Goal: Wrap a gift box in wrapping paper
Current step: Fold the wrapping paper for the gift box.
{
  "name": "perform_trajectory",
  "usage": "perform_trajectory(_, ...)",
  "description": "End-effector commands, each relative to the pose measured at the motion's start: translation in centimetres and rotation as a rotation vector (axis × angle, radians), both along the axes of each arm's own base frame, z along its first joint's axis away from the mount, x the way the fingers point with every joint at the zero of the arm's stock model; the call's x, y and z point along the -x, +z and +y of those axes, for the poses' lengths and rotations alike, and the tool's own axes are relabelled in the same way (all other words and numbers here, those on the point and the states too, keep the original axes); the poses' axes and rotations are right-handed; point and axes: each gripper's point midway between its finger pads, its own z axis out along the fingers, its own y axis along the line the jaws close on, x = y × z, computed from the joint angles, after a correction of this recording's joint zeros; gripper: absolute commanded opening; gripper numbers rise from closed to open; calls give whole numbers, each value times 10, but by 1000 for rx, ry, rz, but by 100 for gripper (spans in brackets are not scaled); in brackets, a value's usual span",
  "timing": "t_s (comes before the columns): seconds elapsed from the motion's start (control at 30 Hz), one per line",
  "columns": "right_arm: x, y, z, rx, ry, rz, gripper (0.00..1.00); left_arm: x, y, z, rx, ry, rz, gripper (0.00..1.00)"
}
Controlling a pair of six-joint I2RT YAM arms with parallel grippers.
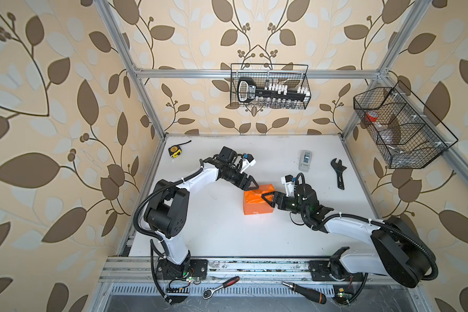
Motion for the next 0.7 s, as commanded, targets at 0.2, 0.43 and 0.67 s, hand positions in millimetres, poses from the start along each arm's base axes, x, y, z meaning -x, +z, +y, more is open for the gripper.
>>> perform_trajectory(0.2, 24, -51, -19, 145, 0, 171, 90, 13, 11, -1, -118, -72, -133, 79)
perform_trajectory(0.43, 25, -32, -20, 154, 16, 119, 90, 16, -1, -1, -153, -79, -111, 79)
perform_trajectory(0.67, 25, 7, -30, 155, 8, 49, 94, 17, -9, -1, -181, -84, -105, 79)
